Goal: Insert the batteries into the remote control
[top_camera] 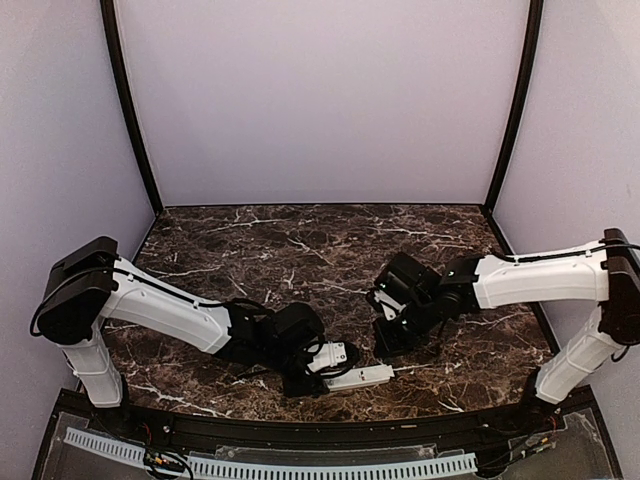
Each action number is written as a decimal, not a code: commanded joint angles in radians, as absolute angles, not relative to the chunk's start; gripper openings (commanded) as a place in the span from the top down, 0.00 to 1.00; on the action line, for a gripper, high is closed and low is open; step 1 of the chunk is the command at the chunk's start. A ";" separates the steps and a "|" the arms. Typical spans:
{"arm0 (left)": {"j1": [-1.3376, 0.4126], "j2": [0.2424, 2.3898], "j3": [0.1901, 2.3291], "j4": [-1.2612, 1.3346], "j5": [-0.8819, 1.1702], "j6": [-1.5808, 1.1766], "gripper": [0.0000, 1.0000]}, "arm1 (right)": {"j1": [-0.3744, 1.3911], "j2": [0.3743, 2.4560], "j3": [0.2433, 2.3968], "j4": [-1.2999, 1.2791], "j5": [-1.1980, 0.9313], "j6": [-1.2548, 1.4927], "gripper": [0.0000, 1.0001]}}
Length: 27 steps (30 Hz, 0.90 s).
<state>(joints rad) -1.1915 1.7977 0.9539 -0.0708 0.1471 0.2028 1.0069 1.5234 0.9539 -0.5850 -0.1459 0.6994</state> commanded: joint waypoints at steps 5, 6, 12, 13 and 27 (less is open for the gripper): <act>-1.200 1.768 0.937 -0.119 0.165 0.213 0.65 | 0.922 1.402 0.884 -0.636 -0.181 0.716 0.82; -1.200 1.765 0.938 -0.117 0.168 0.212 0.64 | 0.899 1.395 0.856 -0.616 -0.213 0.720 0.79; -1.200 1.778 0.965 -0.112 0.190 0.214 0.53 | 0.855 1.411 0.759 -0.538 -0.312 0.746 0.74; -1.200 1.780 0.973 -0.111 0.192 0.217 0.51 | 0.853 1.413 0.756 -0.540 -0.306 0.752 0.73; -1.200 1.898 1.067 -0.084 0.210 0.240 0.47 | 0.843 1.417 0.702 -0.439 -0.358 0.790 0.69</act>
<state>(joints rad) -1.1942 1.8656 1.0454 -0.0753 0.1879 0.2222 0.8520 1.4208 0.7345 -0.5270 -0.2886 0.7742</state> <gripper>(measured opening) 0.530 0.275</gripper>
